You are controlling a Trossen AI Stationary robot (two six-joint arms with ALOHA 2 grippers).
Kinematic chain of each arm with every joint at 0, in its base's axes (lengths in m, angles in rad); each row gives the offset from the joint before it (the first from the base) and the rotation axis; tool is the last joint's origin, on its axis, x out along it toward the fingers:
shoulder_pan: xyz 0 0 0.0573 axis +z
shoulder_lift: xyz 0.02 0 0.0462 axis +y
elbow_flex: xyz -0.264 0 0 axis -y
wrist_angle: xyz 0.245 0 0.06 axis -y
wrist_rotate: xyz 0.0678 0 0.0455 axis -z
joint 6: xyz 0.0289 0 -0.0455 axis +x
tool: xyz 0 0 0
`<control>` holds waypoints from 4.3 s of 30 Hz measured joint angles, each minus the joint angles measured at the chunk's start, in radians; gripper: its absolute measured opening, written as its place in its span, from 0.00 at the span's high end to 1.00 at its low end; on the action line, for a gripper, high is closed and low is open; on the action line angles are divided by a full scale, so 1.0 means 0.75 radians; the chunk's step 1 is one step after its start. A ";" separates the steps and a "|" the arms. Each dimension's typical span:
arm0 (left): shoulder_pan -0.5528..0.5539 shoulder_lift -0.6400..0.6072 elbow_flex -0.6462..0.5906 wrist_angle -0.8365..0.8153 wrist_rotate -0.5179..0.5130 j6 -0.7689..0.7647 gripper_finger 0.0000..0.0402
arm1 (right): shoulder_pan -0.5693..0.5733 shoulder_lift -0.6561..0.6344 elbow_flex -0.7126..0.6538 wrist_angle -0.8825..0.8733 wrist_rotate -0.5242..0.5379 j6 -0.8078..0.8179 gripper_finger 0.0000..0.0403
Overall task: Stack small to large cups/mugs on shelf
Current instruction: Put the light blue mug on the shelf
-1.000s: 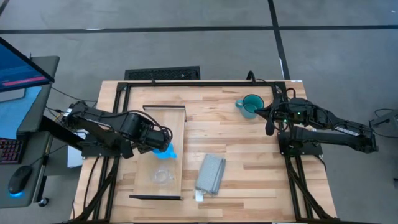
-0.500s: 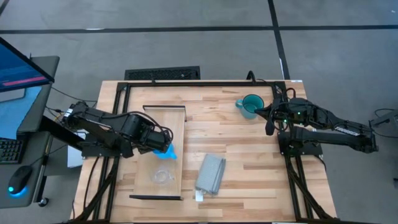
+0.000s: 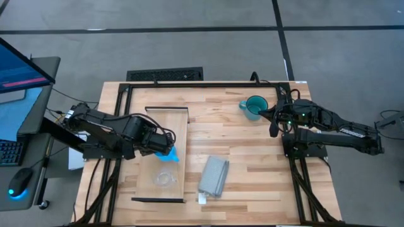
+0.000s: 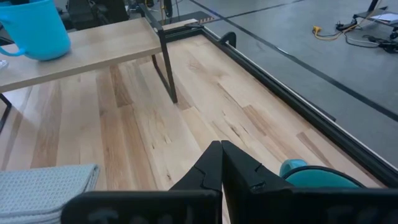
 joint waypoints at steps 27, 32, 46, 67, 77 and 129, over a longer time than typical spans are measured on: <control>0.000 0.004 -0.002 0.041 0.127 0.004 0.89 | 0.000 0.001 0.000 0.000 0.000 0.000 0.94; 0.000 0.004 -0.002 0.054 0.133 0.009 0.89 | 0.001 0.001 0.000 0.000 0.000 -0.001 0.94; 0.000 0.002 -0.002 0.081 0.271 -0.020 0.89 | 0.001 0.001 0.000 -0.001 0.000 -0.002 0.94; 0.001 0.001 0.000 0.046 0.359 -0.046 0.89 | 0.000 0.001 0.000 -0.001 0.000 -0.003 0.94; 0.004 0.007 0.000 0.034 0.193 -0.021 0.89 | 0.001 0.001 0.000 -0.001 0.000 -0.033 0.94; -0.022 0.005 0.000 0.052 0.115 0.095 0.89 | 0.000 0.034 0.002 0.003 0.000 -0.034 0.94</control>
